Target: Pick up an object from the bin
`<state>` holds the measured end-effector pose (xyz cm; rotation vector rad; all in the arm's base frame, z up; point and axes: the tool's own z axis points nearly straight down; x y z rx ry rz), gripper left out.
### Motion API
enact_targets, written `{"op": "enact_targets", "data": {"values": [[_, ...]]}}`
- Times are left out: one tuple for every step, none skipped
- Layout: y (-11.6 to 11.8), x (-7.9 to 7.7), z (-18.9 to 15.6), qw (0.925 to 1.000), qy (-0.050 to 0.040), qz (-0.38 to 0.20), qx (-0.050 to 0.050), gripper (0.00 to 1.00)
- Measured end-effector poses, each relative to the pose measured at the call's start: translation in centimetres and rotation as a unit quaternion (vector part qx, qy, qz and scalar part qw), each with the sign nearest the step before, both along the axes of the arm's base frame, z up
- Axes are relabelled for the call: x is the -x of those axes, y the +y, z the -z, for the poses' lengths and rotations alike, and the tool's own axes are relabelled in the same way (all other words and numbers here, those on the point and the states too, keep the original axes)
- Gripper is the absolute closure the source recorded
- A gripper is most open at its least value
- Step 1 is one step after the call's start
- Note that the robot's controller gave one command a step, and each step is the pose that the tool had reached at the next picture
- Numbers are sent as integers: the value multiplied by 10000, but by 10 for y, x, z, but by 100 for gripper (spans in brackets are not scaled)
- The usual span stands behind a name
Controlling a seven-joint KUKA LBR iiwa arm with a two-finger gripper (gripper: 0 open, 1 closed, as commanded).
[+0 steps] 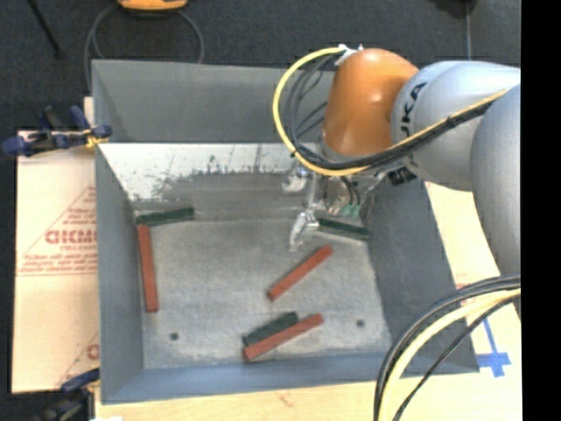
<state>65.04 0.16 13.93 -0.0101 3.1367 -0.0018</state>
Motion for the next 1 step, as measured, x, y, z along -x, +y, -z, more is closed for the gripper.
{"op": "enact_targets", "data": {"values": [[-47, 63, 59, 9964, 0, -853, -6, 100]]}}
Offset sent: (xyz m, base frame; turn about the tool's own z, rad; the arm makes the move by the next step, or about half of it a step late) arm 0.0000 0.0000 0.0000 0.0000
